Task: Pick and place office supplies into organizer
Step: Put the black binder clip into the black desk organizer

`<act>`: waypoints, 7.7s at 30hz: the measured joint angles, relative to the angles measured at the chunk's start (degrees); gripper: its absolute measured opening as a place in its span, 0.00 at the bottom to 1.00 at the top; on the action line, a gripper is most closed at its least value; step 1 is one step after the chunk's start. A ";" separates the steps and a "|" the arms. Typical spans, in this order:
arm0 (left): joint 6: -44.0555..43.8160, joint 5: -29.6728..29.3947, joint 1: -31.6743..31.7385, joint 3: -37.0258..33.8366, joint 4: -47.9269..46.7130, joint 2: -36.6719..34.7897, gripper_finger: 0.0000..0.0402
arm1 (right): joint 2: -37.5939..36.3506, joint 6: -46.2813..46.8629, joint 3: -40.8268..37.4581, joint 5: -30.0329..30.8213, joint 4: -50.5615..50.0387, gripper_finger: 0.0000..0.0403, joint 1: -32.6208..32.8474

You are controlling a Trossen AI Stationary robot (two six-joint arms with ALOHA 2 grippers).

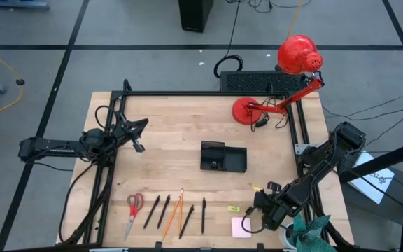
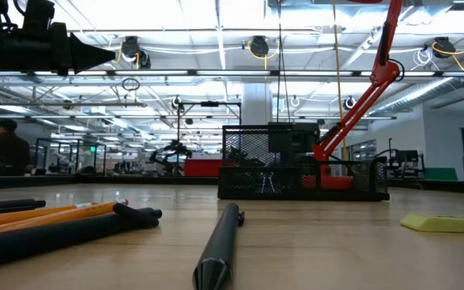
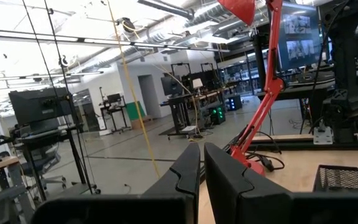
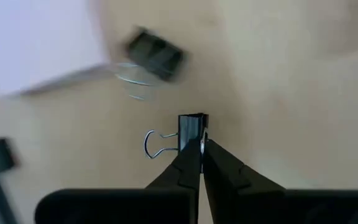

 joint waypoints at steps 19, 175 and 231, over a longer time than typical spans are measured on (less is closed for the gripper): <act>0.02 -0.02 -0.02 0.00 0.00 0.00 0.08 | -4.81 -18.32 8.33 13.08 -7.90 0.01 -9.52; 0.87 -0.02 -0.02 0.00 -1.22 0.02 0.08 | 11.93 -30.64 13.07 10.33 -0.97 0.32 0.82; 1.07 -0.02 0.00 0.00 -1.22 0.02 0.08 | 10.05 -34.00 12.92 11.62 -1.05 0.01 -1.55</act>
